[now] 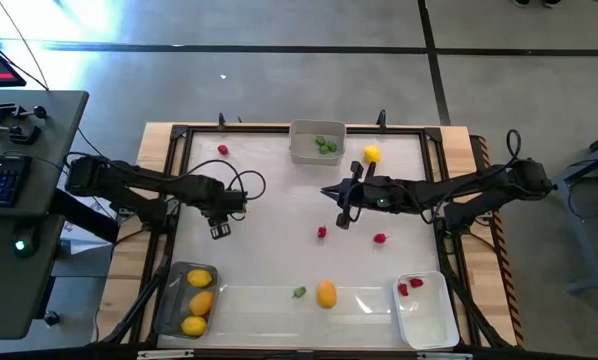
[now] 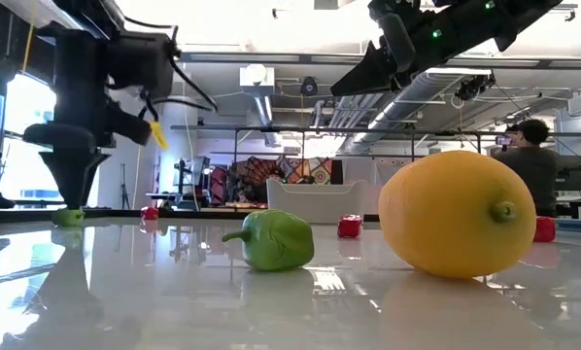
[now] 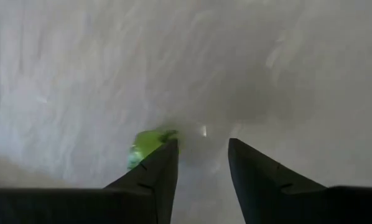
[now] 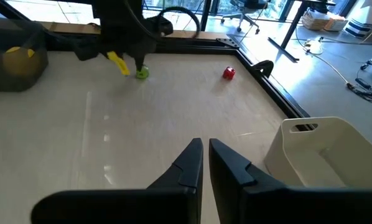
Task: Sort produce into baskets
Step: Put the green chili pepper into the gray bin
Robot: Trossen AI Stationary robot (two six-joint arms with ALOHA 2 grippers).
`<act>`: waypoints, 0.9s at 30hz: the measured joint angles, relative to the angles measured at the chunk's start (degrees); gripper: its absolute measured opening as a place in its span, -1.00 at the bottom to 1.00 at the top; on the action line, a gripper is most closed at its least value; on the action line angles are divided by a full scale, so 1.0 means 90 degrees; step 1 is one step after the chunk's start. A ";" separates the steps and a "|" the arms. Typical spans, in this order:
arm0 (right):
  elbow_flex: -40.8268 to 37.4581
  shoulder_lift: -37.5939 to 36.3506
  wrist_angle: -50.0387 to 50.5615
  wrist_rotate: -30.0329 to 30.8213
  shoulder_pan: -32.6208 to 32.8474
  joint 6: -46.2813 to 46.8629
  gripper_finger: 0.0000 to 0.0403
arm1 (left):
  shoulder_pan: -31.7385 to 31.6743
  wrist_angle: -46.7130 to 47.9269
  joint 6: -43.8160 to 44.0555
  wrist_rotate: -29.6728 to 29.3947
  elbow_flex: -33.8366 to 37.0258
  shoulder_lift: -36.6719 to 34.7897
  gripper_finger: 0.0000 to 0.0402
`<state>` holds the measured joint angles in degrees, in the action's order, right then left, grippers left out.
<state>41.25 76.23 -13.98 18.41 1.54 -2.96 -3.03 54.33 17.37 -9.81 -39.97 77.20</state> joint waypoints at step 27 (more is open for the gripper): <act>-0.0002 0.0000 0.0019 -0.0104 0.0000 -0.0032 -0.92 | -0.0553 0.0569 -0.2020 -0.0353 -0.0624 0.1474 -0.37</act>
<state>41.23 76.23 -13.80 17.47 1.54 -3.25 -8.01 59.45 -0.81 -12.99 -45.58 90.47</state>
